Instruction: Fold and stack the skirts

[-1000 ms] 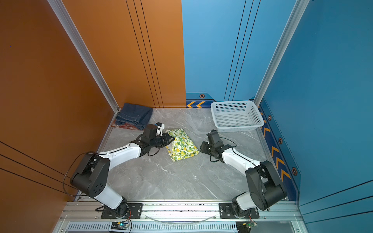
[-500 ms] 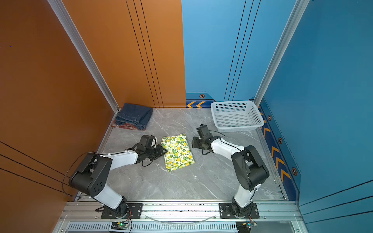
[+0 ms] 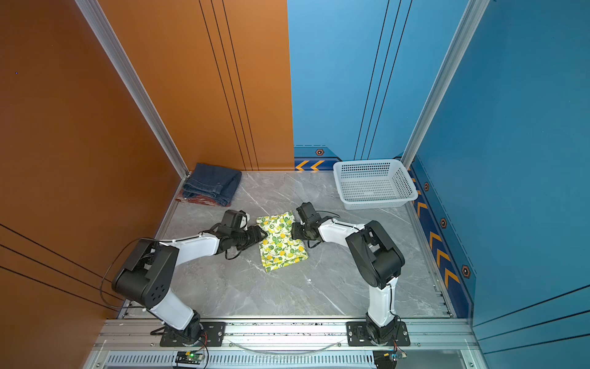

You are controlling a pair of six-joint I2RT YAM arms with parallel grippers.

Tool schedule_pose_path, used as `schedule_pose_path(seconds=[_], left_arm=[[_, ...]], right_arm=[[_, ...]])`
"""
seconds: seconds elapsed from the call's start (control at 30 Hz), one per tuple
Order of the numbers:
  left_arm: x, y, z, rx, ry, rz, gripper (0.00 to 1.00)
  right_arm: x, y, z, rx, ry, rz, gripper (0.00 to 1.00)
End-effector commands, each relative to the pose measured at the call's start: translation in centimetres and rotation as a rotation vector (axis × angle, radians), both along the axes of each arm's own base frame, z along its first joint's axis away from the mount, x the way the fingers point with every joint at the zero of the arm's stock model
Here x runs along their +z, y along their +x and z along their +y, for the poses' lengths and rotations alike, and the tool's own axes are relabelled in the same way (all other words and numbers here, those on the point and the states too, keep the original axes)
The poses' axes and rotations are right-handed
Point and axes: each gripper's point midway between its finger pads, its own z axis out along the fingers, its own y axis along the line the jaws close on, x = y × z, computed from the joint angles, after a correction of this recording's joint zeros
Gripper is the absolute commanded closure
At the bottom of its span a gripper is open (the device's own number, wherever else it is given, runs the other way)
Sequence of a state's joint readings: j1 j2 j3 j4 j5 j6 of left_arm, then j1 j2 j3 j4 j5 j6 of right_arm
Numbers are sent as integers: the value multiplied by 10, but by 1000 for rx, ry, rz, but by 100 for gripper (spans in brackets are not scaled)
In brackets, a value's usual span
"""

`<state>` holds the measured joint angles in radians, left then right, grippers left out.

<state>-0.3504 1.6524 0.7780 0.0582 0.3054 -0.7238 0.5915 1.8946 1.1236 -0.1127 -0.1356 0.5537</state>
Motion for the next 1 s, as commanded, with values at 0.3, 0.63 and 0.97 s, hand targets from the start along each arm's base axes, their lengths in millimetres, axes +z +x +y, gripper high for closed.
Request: schedule_pose_path(seconds=[0.3, 0.63, 0.97], left_arm=[[-75, -71, 13, -71, 225, 347, 20], [-96, -79, -12, -61, 82, 389, 23], [-66, -47, -22, -37, -33, 259, 85]], right_arm=[[-12, -13, 15, -39, 66, 44, 50], [-22, -21, 15, -122, 142, 124, 58], [-18, -18, 12, -138, 175, 119, 59]])
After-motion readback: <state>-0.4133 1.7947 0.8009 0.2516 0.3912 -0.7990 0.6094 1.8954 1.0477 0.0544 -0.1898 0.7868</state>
